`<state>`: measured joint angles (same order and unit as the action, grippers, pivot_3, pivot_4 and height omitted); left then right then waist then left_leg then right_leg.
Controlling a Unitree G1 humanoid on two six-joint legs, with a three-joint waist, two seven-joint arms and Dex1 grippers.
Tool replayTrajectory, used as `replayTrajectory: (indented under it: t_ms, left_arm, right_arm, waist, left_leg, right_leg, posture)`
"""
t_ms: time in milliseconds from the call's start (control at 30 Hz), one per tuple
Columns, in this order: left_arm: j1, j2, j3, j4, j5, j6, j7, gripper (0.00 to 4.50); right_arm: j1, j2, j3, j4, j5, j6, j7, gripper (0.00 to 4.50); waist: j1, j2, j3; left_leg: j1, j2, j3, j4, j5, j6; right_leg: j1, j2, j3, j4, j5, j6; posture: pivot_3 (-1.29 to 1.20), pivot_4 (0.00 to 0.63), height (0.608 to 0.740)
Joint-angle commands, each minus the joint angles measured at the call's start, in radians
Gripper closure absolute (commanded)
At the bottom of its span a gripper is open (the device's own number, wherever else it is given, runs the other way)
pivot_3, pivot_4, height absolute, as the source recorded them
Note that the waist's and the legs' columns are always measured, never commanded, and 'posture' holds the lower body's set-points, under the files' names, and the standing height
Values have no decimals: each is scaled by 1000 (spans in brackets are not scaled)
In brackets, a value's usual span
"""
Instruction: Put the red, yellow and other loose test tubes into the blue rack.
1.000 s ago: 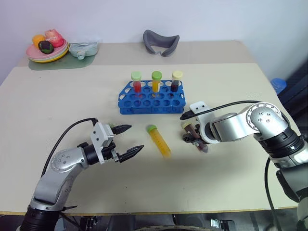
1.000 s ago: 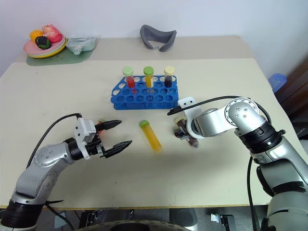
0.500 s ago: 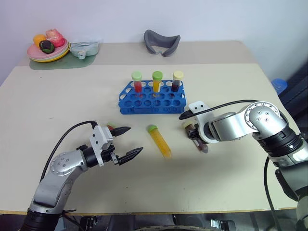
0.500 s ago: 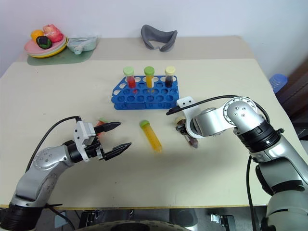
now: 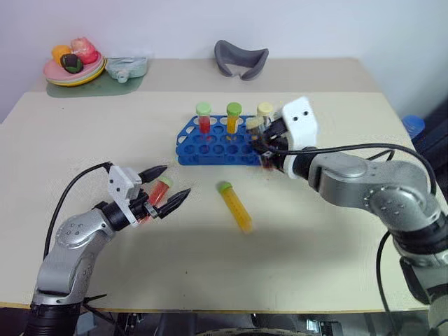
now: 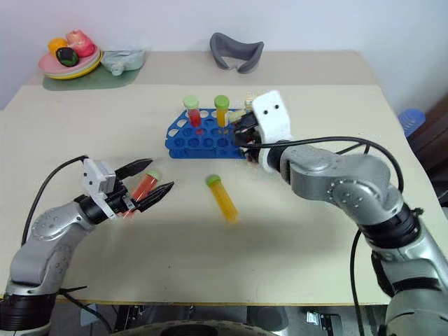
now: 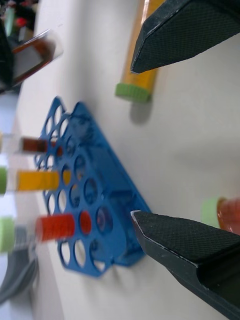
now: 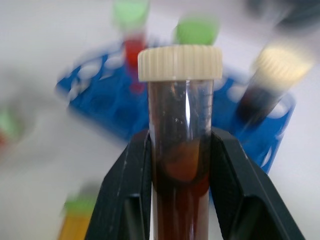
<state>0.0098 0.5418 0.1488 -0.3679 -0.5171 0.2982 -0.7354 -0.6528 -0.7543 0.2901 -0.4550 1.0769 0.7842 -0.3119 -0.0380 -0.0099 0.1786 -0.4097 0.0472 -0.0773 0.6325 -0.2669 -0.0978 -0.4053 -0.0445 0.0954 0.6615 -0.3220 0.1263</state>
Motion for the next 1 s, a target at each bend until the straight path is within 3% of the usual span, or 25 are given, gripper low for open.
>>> replayTrajectory:
  t_ms: [33, 233, 433, 1000]
  left_arm:
    - [-26, -8, -10, -57, -20, 19, 17, 0]
    - [-80, -19, -36, -65, -21, 61, 34, 0]
    - [-86, -17, -35, -79, -39, 77, 28, 0]
    - [-58, 11, -20, -118, -77, 109, 23, 0]
  right_arm:
    - [37, 93, -16, 48, -285, -215, 93, 3277]
    - [108, 326, -10, 195, -585, -477, 172, 3277]
    - [136, 474, -43, 357, -739, -624, 243, 3277]
    - [182, 645, -187, 529, -874, -790, 349, 3277]
  waist:
    - [-4, 0, 0]
    - [-10, 0, 0]
    - [-8, 0, 0]
    - [-10, 1, 0]
  left_leg:
    - [0, 0, 0, 0, 0, 0]
    - [2, 1, 0, -1, 1, -1]
    - [2, 0, 0, 0, 1, -1]
    - [3, 0, 0, 0, 1, -2]
  right_leg:
    - [0, 0, 0, 1, 0, 0]
    - [-1, 2, 1, 3, 0, 0]
    - [0, 1, 1, 3, 0, 0]
    - [0, 1, 1, 5, 0, 0]
  posture:
    - [0, 150, 740]
    - [0, 150, 740]
    - [0, 150, 740]
    - [0, 150, 740]
